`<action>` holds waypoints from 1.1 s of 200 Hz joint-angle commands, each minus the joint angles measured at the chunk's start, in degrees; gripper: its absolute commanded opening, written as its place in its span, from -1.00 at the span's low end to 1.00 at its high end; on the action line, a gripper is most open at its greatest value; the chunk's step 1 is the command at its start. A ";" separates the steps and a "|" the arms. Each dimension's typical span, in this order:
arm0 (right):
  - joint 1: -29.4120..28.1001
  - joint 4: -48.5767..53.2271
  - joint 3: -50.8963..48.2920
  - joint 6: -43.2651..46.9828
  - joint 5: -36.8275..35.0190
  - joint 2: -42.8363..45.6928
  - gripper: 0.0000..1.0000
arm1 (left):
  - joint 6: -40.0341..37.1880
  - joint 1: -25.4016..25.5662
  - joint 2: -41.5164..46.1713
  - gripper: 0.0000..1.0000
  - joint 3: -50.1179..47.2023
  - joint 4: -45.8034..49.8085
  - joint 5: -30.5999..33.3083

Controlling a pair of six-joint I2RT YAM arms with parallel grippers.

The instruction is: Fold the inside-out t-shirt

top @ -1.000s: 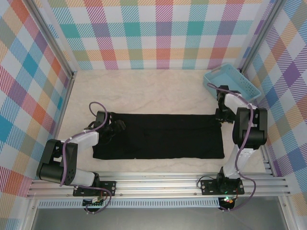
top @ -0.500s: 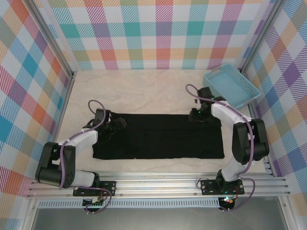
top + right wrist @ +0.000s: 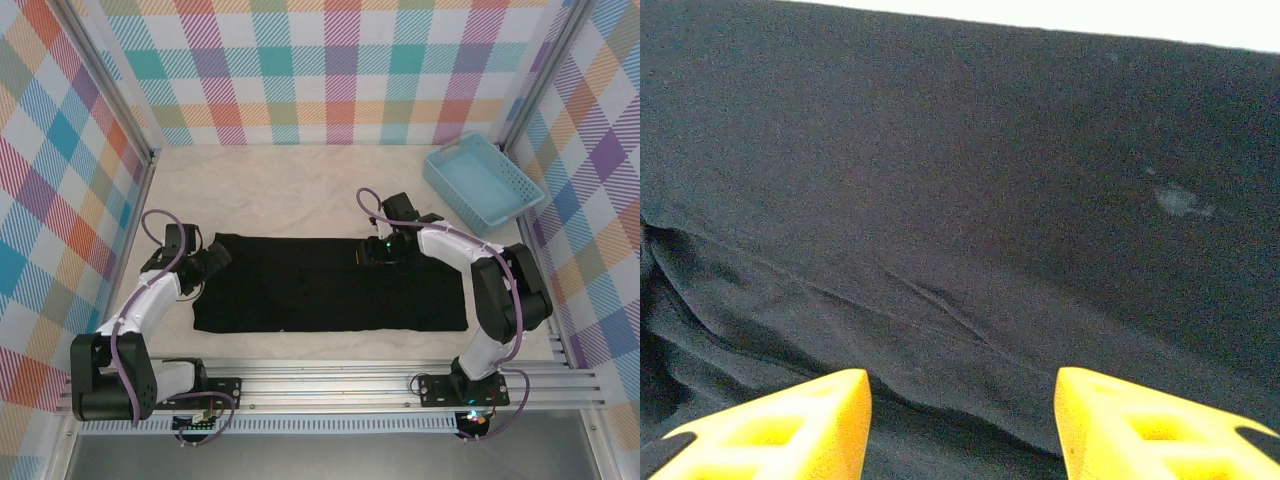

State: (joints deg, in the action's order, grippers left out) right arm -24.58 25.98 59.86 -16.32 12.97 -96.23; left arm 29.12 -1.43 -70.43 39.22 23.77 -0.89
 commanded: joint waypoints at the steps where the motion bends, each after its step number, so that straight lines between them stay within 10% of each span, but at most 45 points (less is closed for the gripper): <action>1: -0.12 -2.63 -1.11 -0.98 3.72 -0.62 0.04 | -2.29 -0.50 -3.10 0.96 2.99 5.05 0.49; 220: 0.76 -9.70 -8.96 -2.77 10.88 12.29 0.04 | -24.64 0.26 -28.54 1.00 18.18 18.35 -10.36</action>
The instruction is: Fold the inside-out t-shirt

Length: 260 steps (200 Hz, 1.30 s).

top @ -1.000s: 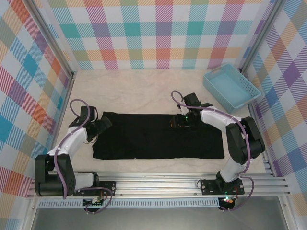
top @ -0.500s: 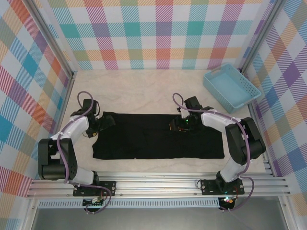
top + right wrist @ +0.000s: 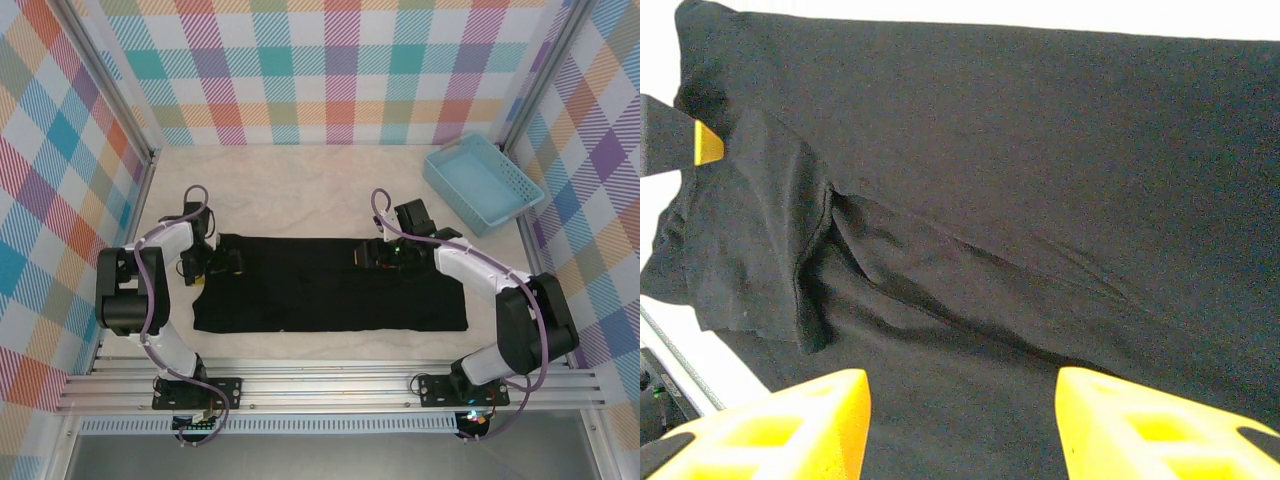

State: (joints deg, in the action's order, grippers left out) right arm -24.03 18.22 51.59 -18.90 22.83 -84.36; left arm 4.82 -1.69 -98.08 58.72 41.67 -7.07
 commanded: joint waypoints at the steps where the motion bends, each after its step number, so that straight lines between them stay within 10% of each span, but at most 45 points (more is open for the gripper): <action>1: 0.21 -1.99 -0.70 -0.23 1.05 0.38 0.05 | -0.29 0.62 -0.80 1.00 -1.36 0.39 -4.13; 178: 0.21 -3.26 1.23 -1.51 3.65 -7.03 0.05 | 6.52 7.62 1.82 0.37 -5.98 -5.05 -8.24; 260: 0.21 -2.05 1.50 -0.61 1.91 -7.58 0.04 | 11.02 8.20 3.27 -0.35 -8.70 -8.50 -10.81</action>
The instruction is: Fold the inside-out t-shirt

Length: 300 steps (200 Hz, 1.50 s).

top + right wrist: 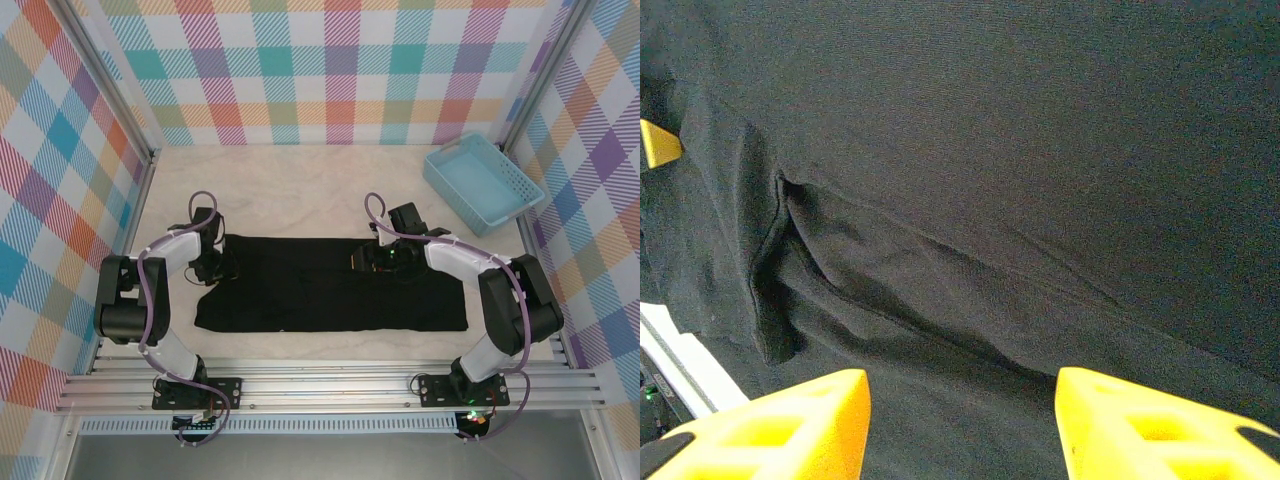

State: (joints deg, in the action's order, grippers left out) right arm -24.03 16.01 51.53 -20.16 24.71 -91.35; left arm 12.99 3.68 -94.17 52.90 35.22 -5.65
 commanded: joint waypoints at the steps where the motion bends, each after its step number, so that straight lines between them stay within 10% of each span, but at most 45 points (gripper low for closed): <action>1: 0.21 0.21 1.60 0.70 0.01 -0.54 0.04 | 2.92 2.82 -0.61 -0.35 -2.98 -2.11 -12.26; 47: 0.21 0.67 1.73 0.87 -0.67 -0.74 0.04 | 3.91 2.88 0.54 -1.00 -2.82 -2.41 -10.96; 196: 0.54 6.57 3.67 3.48 -8.28 3.96 0.06 | -3.81 -14.72 3.19 -1.00 25.69 23.03 30.30; 300: 1.33 9.39 4.49 3.82 -12.31 5.29 0.06 | 29.21 21.92 5.25 -1.00 24.44 12.00 -2.13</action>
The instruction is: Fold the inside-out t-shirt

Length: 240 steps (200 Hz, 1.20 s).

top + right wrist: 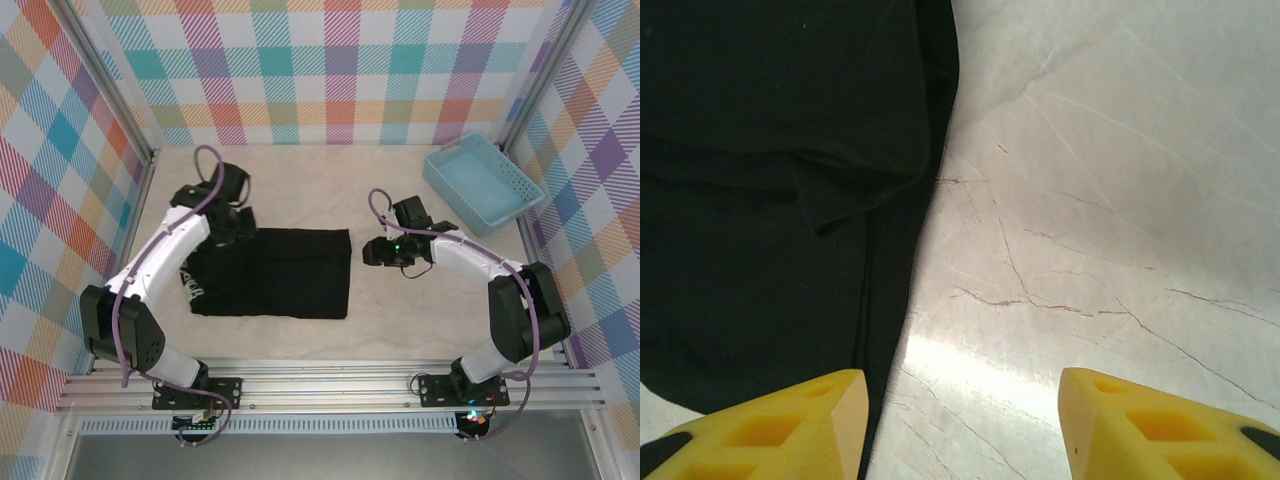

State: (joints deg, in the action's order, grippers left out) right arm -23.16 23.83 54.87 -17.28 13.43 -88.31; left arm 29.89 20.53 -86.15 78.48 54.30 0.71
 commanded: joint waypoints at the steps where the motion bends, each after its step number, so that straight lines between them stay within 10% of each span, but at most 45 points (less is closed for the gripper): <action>1: 0.47 1.52 1.13 0.93 -1.08 2.26 0.07 | 12.48 5.23 -3.00 -1.00 -1.09 -7.36 -8.64; 86: 0.53 2.33 -0.23 0.24 -3.40 4.29 0.08 | 10.73 15.79 -23.23 -1.00 13.54 -6.41 -14.19; 139: 0.57 -0.70 2.34 -3.19 8.42 -3.23 0.00 | 2.39 16.12 -23.01 -1.00 20.35 4.27 -9.46; 240: 1.05 4.23 3.84 -0.41 0.09 -3.54 0.02 | -2.66 18.57 -21.95 -1.00 26.08 11.80 -18.29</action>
State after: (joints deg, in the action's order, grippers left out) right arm -22.70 25.82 57.23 -18.76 14.98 -92.16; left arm 28.82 37.36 -110.04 102.13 63.33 -13.43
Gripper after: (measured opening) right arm 0.511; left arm 0.061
